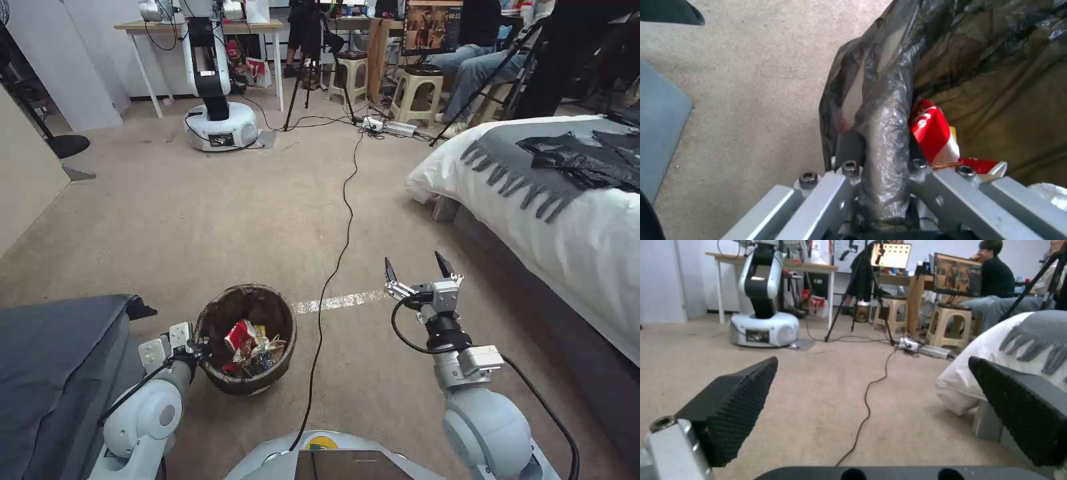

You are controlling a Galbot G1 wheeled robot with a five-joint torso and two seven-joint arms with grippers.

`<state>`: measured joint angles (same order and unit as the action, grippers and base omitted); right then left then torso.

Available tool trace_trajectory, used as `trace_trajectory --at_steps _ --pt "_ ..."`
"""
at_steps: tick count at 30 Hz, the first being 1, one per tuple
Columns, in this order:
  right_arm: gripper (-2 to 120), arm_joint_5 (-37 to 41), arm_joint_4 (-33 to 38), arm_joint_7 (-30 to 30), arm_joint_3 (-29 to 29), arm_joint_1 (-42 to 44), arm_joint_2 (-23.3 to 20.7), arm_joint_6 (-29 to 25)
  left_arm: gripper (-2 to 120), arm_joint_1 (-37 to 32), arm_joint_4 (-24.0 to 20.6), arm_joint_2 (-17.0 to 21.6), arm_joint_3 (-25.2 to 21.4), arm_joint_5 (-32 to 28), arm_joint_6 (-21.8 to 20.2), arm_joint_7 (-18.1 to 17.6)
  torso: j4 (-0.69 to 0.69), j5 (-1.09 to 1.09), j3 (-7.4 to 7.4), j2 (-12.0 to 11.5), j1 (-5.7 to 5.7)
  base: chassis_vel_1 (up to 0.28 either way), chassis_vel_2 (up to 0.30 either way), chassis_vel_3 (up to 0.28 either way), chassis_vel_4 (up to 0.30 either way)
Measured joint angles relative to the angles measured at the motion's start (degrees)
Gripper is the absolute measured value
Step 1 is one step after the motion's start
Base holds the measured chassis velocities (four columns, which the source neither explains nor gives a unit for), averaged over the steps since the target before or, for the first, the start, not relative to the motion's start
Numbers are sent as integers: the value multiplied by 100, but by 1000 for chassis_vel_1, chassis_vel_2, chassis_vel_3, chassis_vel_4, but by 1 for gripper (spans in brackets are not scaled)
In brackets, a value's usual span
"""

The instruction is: Pick up the trash bin, then pick up the garbage from the floor and place it into the trash bin.

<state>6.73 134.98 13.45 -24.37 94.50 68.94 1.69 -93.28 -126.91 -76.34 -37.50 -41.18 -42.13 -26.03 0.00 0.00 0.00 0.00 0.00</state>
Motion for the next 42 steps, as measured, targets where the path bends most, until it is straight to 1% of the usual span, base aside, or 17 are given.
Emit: trace_trajectory --at_steps 13,14,16,17,20,21,22,24,26,28,31,32,33,35,36,39,42 --pt "100 -2 0 1 -31 9 1 -4 5 79 115 -2 80 -2 0 -108 0 0 0 0 0 0 0 0 0" --pt "100 -2 0 0 -32 8 2 -5 11 83 126 -2 83 9 0 -110 0 0 0 0 0 0 0 0 0" --pt "100 -2 0 -2 -35 8 2 -5 18 83 130 -1 85 16 0 -111 0 0 0 0 0 0 0 0 0" --pt "100 -2 0 -2 -35 8 2 -5 18 83 130 -1 85 16 0 -111 0 0 0 0 0 0 0 0 0" --pt "100 -2 6 -5 -48 21 0 -6 30 96 133 -1 84 24 0 -113 0 1 0 0 0 0 0 0 0" --pt "100 -2 10 -6 -62 37 -1 -7 36 101 133 -2 85 24 0 -116 0 0 0 0 0 0 0 0 0" --pt "100 -2 10 -6 -62 37 -1 -7 36 101 133 -2 85 24 0 -116 0 0 0 0 0 0 0 0 0" --pt "100 -2 21 -6 -82 50 -11 -8 47 112 130 -2 84 29 0 -130 0 1 0 0 0 0 0 0 0" --pt "100 -2 24 -6 -85 51 -14 -9 49 114 127 -2 85 33 0 -134 0 0 0 0 0 0 0 0 0" --pt "100 1 37 -7 -88 50 -19 -9 61 130 90 -2 85 45 0 -179 0 1 0 0 0 0 0 0 0" --pt "100 2 39 -8 -88 49 -19 -9 65 135 67 -2 84 49 0 -183 0 0 0 0 0 0 0 0 0" --pt "100 2 43 -8 -87 49 -18 -9 69 138 39 1 83 58 0 -183 0 0 0 0 0 0 0 0 0" --pt "100 1 46 -10 -86 49 -15 -9 77 138 -16 7 78 68 0 -182 0 1 0 0 0 0 0 0 0" --pt "100 -2 57 -14 -80 54 -12 -9 87 140 -95 18 76 102 0 -183 0 0 0 0 0 0 0 0 0" --pt "100 -2 57 -14 -80 54 -12 -9 87 140 -95 18 76 102 0 -183 0 0 0 0 0 0 0 0 0" --pt "100 -2 68 -15 -66 62 -14 -8 99 135 -156 23 70 216 0 -183 0 0 0 0 0 0 0 0 0" --pt "100 -2 68 -16 -64 62 -20 -8 100 123 -208 27 68 286 0 -169 0 0 0 0 0 0 0 0 0"
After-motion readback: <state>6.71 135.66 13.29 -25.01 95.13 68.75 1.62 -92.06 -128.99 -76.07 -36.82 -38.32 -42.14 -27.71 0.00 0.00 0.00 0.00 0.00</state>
